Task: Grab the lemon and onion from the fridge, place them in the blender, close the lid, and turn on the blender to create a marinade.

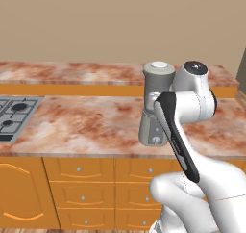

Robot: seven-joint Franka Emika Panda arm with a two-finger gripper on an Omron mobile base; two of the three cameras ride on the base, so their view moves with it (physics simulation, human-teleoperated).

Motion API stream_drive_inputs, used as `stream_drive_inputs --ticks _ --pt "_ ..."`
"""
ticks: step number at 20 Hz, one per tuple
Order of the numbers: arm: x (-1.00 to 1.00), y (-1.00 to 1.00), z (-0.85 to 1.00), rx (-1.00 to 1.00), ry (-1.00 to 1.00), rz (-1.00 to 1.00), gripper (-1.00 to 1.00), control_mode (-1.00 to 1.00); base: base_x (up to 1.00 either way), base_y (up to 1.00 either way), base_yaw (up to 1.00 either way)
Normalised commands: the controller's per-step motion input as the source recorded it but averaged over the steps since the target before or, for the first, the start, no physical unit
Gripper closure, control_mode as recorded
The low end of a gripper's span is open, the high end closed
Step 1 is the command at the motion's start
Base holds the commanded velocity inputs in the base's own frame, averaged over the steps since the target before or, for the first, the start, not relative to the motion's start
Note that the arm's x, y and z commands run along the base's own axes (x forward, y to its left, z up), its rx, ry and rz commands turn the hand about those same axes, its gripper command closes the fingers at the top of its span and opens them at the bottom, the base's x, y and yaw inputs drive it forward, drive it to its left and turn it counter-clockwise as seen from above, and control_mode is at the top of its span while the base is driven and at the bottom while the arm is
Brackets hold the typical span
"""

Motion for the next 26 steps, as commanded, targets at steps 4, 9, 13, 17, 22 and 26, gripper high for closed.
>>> stream_drive_inputs --ticks 4,9,13,17,22,26 --pt "0.00 0.00 -0.12 0.00 -0.03 0.00 1.00 -1.00 0.00 0.00 0.00" --pt "0.00 0.00 -0.02 0.00 -0.02 0.00 1.00 -1.00 0.00 0.00 0.00" --pt "0.00 0.00 -0.09 0.00 -0.01 0.00 1.00 -1.00 0.00 0.00 0.00" --pt "0.00 0.00 -0.17 0.00 -0.05 0.00 1.00 -1.00 0.00 0.00 0.00" --pt "0.00 0.00 -0.20 0.00 -0.08 0.00 1.00 -1.00 0.00 0.00 0.00" --pt "0.00 0.00 -0.16 -0.01 -0.04 0.00 1.00 -1.00 0.00 0.00 0.00"
